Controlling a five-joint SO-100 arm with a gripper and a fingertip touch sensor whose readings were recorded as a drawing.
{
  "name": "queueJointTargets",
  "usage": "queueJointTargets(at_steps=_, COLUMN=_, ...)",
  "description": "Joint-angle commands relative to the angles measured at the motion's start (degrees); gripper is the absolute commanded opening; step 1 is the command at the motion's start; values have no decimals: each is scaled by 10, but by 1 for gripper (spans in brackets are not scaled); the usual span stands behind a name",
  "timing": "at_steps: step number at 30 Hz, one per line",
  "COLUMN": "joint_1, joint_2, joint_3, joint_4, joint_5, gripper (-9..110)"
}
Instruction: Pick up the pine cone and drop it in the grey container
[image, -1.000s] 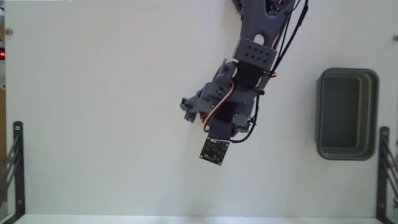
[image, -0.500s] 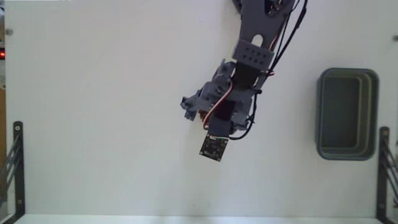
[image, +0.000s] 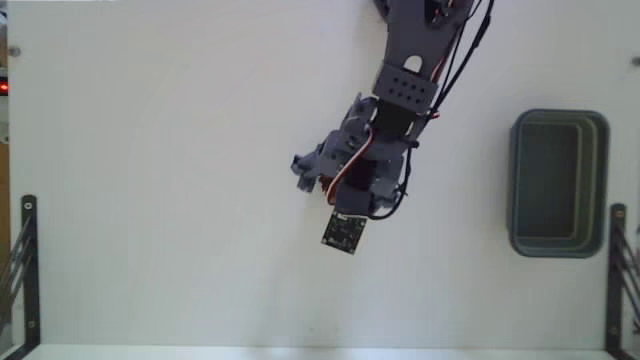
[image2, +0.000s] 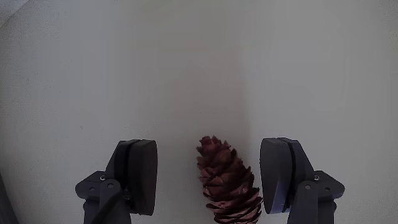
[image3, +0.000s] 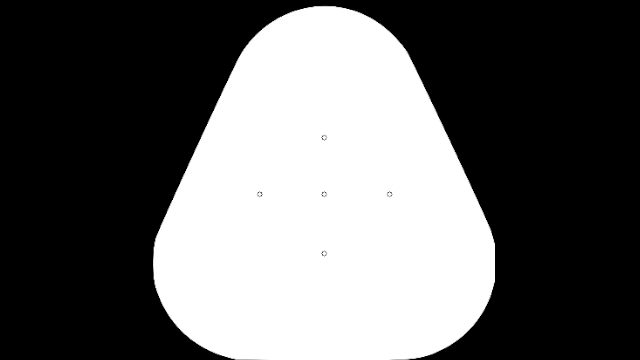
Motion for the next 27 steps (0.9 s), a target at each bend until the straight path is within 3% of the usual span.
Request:
queueJointTargets(at_steps=1, joint_1=1, joint_2=7, joint_3=8, joint_4=-19, joint_5=3, gripper=110)
queueJointTargets(at_steps=27, joint_1=1, joint_2=-4, joint_3=38, joint_4=-59, joint_5=3, gripper=110)
